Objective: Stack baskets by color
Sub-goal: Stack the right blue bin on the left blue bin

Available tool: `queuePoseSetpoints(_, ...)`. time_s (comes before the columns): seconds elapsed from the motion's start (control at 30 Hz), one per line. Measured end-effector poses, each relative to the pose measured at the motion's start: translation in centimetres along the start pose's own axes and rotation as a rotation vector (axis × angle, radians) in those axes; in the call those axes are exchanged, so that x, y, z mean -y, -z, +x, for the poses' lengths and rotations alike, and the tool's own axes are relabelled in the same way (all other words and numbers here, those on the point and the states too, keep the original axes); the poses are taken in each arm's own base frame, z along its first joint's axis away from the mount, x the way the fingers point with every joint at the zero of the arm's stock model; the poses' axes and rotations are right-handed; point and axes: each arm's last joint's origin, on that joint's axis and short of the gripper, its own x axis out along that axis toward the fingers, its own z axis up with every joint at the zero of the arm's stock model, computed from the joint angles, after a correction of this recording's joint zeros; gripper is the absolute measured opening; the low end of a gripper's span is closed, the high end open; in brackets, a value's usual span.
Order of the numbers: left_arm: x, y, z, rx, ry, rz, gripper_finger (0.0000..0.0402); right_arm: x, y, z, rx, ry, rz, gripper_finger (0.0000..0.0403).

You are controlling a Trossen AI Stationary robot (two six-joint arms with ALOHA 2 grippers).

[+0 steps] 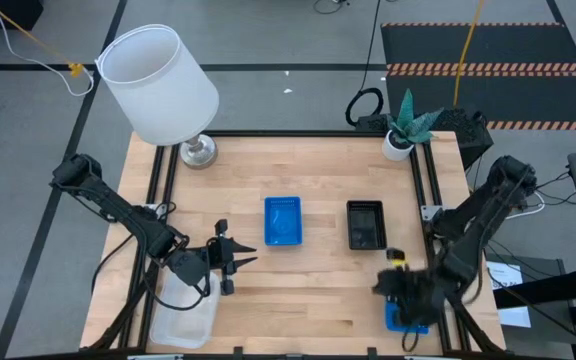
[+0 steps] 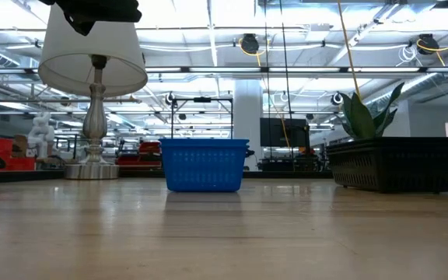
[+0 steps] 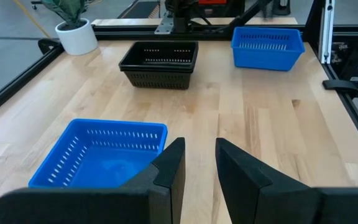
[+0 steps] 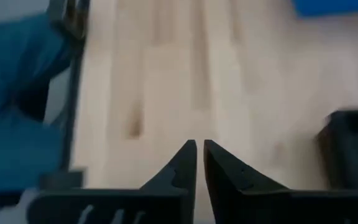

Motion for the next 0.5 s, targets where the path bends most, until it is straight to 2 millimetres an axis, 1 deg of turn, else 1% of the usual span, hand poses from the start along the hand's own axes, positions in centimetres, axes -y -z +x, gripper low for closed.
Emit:
queuePoseSetpoints(0.1,0.1,0.0,-0.1,0.000,0.004,-0.009,0.0093,-2.7,0.2,0.0,-0.113,-0.015,0.014,0.0043)
queuePoseSetpoints(0.17,0.2,0.1,-0.2,0.000,0.010,-0.007,0.0093,-4.4,1.0,0.3,-0.203,-0.002,0.021,0.0062)
queuePoseSetpoints(0.27,0.3,0.1,-0.3,0.001,0.015,-0.007,0.0093,-6.3,2.5,0.8,-0.304,0.036,0.040,0.0094)
queuePoseSetpoints(0.37,0.3,0.0,-0.2,0.010,0.018,-0.015,0.0093,-7.5,4.0,1.2,-0.368,0.055,0.090,0.0129)
queuePoseSetpoints(0.5,0.4,-0.2,-0.2,0.021,0.020,-0.011,0.0093,-8.1,5.7,1.4,-0.429,0.095,0.150,0.0172)
